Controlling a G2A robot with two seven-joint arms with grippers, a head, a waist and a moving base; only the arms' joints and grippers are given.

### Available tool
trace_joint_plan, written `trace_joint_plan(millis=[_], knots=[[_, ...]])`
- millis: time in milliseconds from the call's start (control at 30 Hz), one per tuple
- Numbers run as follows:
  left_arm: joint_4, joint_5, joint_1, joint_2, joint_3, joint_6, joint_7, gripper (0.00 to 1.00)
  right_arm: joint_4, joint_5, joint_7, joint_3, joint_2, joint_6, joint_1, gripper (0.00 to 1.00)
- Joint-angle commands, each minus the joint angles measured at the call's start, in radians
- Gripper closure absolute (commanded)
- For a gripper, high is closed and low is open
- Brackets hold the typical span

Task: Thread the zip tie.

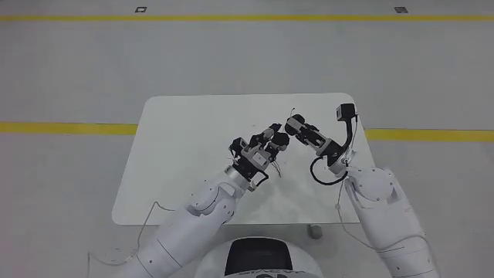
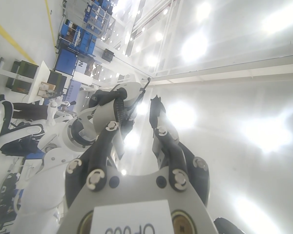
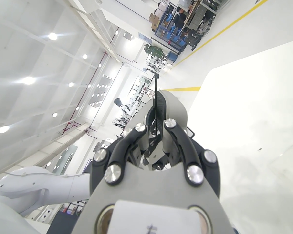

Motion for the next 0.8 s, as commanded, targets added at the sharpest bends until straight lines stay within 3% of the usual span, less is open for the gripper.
trace_joint_plan(millis=[0, 33, 333, 367, 400, 433, 767], knots=[[0.001, 0.001, 0.001, -0.001, -0.001, 0.002, -0.001, 0.87, 0.000, 0.003, 0.002, 0.000, 0.001, 0.000, 0.000, 1.00], [0.001, 0.002, 0.001, -0.002, -0.002, 0.003, -0.002, 1.00, 0.000, 0.003, 0.003, 0.000, 0.001, 0.000, 0.000, 1.00], [0.006, 0.010, 0.005, -0.006, -0.012, 0.011, -0.018, 1.00, 0.001, 0.005, -0.001, -0.002, 0.005, 0.000, 0.000, 1.00], [0.007, 0.012, 0.005, -0.006, -0.014, 0.010, -0.020, 1.00, 0.002, 0.006, 0.000, -0.002, 0.006, 0.000, 0.000, 0.82], [0.007, 0.014, 0.006, -0.006, -0.016, 0.009, -0.021, 1.00, 0.003, 0.006, 0.000, -0.002, 0.006, 0.000, 0.000, 0.51], [0.007, 0.018, 0.008, -0.006, -0.018, 0.008, -0.024, 1.00, 0.004, 0.009, 0.000, -0.002, 0.006, 0.000, 0.000, 0.00], [0.014, 0.068, 0.026, 0.002, -0.064, -0.018, -0.085, 1.00, -0.001, 0.031, 0.022, 0.025, 0.015, 0.000, -0.007, 0.00]])
